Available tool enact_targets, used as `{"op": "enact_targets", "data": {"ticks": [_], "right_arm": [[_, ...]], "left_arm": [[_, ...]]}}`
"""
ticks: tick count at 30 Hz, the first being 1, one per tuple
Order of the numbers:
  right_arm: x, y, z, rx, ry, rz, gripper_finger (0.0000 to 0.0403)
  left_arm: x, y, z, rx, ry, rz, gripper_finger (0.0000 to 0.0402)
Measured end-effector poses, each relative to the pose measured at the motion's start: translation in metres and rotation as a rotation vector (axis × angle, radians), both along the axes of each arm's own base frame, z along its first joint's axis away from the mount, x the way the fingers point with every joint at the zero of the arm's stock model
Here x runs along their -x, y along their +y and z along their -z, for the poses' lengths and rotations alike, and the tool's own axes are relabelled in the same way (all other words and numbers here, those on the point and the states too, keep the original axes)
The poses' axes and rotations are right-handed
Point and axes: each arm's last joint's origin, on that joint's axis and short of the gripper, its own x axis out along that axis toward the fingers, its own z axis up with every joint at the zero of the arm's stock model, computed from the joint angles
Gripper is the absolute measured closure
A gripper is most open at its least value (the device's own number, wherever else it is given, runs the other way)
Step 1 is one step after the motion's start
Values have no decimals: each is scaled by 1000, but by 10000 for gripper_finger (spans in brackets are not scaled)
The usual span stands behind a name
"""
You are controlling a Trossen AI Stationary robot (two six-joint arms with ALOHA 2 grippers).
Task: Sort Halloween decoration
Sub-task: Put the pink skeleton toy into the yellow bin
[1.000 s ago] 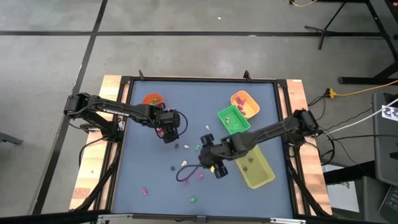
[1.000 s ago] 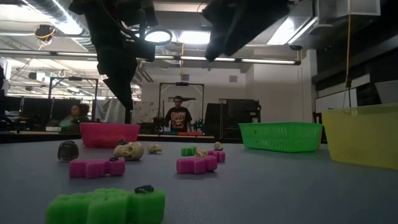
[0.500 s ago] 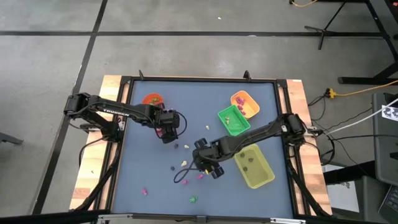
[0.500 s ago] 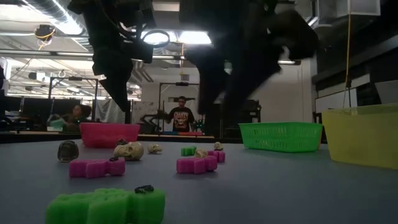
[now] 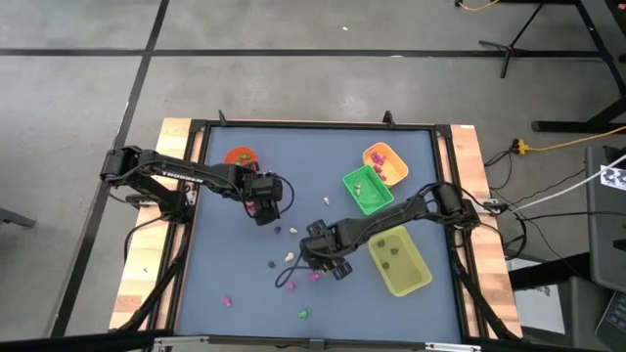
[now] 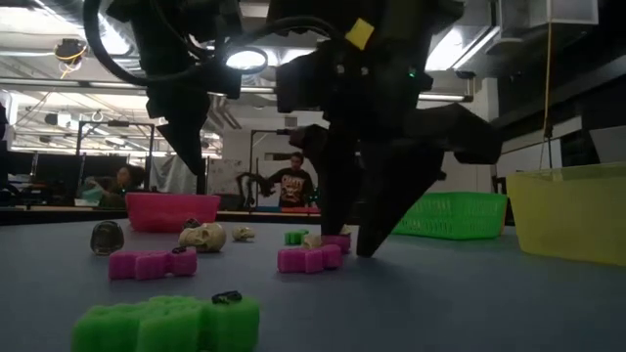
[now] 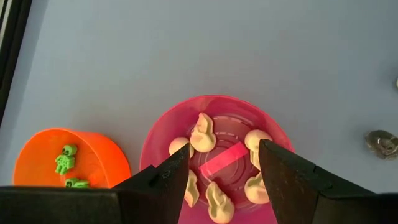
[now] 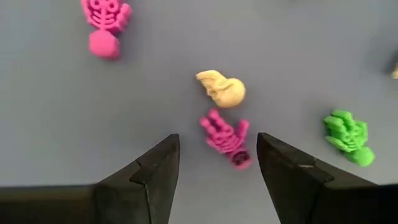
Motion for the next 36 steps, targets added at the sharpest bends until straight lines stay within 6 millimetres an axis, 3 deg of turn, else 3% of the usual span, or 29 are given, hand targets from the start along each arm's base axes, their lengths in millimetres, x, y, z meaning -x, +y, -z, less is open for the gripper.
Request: {"op": "enact_targets", "data": {"ticks": [6, 16, 25, 36], "right_arm": [[-2, -8, 2, -67, 27, 62, 194], [-3, -10, 3, -99, 38, 86, 263], [-3, -10, 3, -99, 37, 87, 270], [-3, -10, 3, -98, 35, 87, 343]], "left_arm": [[0, 0, 0, 0, 0, 0, 227], [0, 0, 0, 0, -1, 0, 227], [0, 0, 0, 0, -1, -1, 227], [0, 0, 0, 0, -1, -1, 227]]}}
